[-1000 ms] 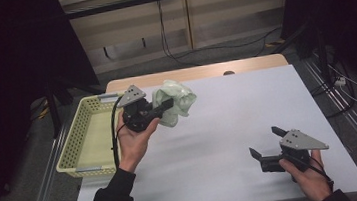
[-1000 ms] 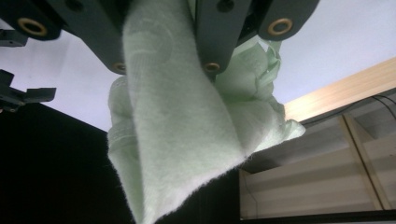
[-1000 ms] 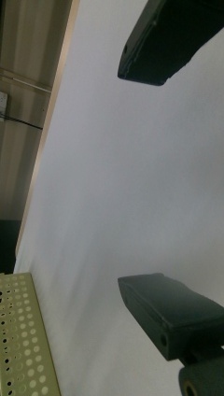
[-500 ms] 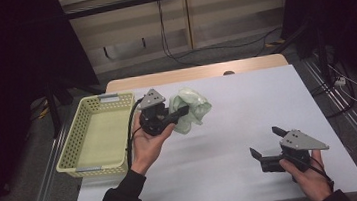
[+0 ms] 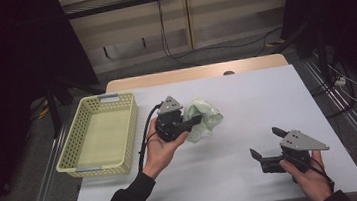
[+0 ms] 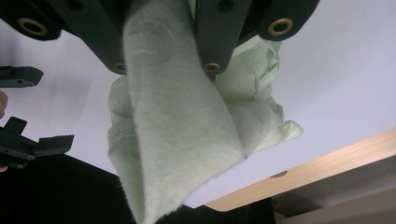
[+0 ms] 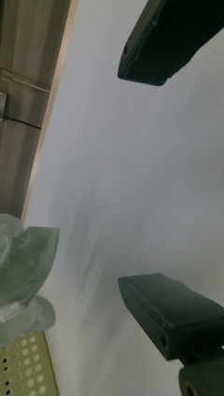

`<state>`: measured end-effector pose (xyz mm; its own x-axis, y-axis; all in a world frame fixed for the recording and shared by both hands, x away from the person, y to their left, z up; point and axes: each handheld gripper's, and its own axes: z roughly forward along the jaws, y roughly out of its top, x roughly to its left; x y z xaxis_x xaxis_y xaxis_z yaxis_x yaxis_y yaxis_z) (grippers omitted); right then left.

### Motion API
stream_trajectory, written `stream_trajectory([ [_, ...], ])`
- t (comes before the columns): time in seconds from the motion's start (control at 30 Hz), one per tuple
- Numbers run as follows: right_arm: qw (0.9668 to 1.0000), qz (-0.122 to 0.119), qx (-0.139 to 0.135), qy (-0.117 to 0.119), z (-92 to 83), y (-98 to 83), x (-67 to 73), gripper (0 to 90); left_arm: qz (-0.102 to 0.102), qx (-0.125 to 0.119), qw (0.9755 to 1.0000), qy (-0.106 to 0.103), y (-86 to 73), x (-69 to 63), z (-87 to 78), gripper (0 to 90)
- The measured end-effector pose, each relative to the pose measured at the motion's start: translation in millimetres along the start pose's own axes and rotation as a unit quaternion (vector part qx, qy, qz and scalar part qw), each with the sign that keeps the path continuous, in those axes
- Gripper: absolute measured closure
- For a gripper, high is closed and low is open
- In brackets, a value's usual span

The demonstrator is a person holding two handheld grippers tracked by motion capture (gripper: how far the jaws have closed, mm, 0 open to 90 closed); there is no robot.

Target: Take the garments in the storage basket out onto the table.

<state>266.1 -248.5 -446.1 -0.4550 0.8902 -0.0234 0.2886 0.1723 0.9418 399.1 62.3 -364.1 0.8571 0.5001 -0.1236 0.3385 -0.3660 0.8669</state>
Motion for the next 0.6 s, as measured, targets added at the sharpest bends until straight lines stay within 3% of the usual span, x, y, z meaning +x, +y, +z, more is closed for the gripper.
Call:
stream_trajectory([
  [0.23,1.0,-0.001,0.001,0.002,0.2,-0.1,0.2,1.6,-0.007,0.021,0.9997,0.003,-9.0,-2.9,14.7,83.8],
  [0.6,1.0,-0.002,0.003,0.004,0.1,-0.2,0.9,1.6,0.004,0.066,0.9978,0.001,-25.8,-11.7,35.9,83.5],
])
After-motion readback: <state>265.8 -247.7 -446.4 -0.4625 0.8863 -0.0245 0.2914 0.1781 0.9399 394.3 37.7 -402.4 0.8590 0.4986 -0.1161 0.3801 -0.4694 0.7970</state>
